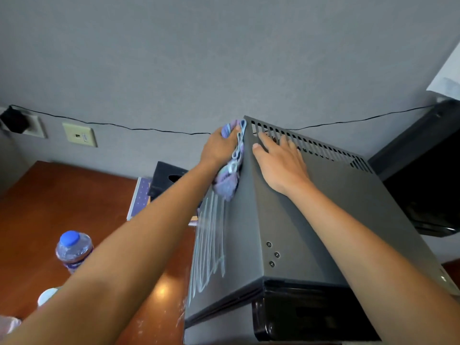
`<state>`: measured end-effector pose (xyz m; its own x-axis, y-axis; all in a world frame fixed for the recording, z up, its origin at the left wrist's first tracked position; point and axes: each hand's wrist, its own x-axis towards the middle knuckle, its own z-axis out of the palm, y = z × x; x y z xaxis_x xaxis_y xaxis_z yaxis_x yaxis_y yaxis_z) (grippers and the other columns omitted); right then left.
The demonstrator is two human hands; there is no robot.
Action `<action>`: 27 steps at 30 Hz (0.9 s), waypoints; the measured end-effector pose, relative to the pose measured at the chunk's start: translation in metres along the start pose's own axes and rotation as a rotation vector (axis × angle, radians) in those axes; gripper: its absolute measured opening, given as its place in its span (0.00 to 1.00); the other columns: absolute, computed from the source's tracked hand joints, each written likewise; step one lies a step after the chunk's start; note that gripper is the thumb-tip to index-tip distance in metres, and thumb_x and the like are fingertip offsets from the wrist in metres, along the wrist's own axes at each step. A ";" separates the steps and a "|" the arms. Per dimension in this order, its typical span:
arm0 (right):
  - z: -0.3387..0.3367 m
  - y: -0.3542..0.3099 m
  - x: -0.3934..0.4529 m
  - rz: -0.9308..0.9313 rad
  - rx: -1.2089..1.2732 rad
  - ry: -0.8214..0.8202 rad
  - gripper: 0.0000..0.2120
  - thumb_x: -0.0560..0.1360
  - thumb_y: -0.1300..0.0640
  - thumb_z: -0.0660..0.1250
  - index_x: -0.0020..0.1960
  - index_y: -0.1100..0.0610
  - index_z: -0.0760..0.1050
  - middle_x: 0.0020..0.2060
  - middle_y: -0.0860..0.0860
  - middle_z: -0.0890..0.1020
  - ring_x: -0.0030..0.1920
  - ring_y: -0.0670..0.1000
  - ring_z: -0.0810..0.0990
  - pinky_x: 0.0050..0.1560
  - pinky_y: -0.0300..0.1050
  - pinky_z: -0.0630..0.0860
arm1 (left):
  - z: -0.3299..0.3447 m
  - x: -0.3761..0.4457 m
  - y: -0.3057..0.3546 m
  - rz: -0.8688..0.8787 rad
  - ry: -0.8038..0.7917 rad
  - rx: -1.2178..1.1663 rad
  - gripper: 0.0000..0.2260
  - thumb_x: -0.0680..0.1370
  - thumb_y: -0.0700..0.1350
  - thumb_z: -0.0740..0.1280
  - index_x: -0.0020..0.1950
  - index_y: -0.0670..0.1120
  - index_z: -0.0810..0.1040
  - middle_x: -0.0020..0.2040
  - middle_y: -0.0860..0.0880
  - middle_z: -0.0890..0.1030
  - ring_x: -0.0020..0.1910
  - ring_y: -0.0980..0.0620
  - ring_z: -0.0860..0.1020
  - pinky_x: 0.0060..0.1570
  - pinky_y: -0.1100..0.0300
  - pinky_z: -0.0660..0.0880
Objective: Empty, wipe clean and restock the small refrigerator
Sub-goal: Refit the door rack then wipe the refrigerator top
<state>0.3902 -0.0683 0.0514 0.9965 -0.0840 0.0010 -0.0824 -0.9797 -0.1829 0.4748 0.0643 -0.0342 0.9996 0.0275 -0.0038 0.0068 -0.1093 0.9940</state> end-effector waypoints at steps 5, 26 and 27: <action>-0.001 -0.001 0.000 -0.004 0.011 0.006 0.27 0.83 0.39 0.48 0.81 0.38 0.55 0.83 0.55 0.52 0.82 0.56 0.47 0.80 0.57 0.46 | 0.003 0.027 -0.003 -0.020 0.029 -0.043 0.25 0.75 0.70 0.62 0.61 0.57 0.83 0.53 0.54 0.86 0.56 0.52 0.83 0.64 0.49 0.77; 0.001 -0.002 -0.004 -0.011 -0.008 0.010 0.28 0.81 0.40 0.46 0.81 0.38 0.53 0.82 0.54 0.54 0.82 0.58 0.49 0.80 0.58 0.48 | -0.012 -0.237 -0.037 -0.112 -0.046 -0.283 0.13 0.81 0.57 0.69 0.62 0.55 0.82 0.58 0.64 0.84 0.62 0.64 0.79 0.69 0.53 0.73; 0.001 -0.001 -0.004 -0.014 -0.010 0.011 0.28 0.81 0.40 0.46 0.81 0.38 0.54 0.82 0.54 0.54 0.82 0.58 0.50 0.80 0.58 0.48 | -0.011 -0.217 -0.036 -0.102 -0.048 -0.262 0.14 0.80 0.58 0.69 0.63 0.55 0.82 0.59 0.63 0.83 0.62 0.64 0.79 0.69 0.53 0.73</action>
<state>0.3867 -0.0664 0.0505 0.9973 -0.0723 0.0147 -0.0687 -0.9826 -0.1726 0.2574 0.0737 -0.0675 0.9943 -0.0224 -0.1044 0.1066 0.1528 0.9825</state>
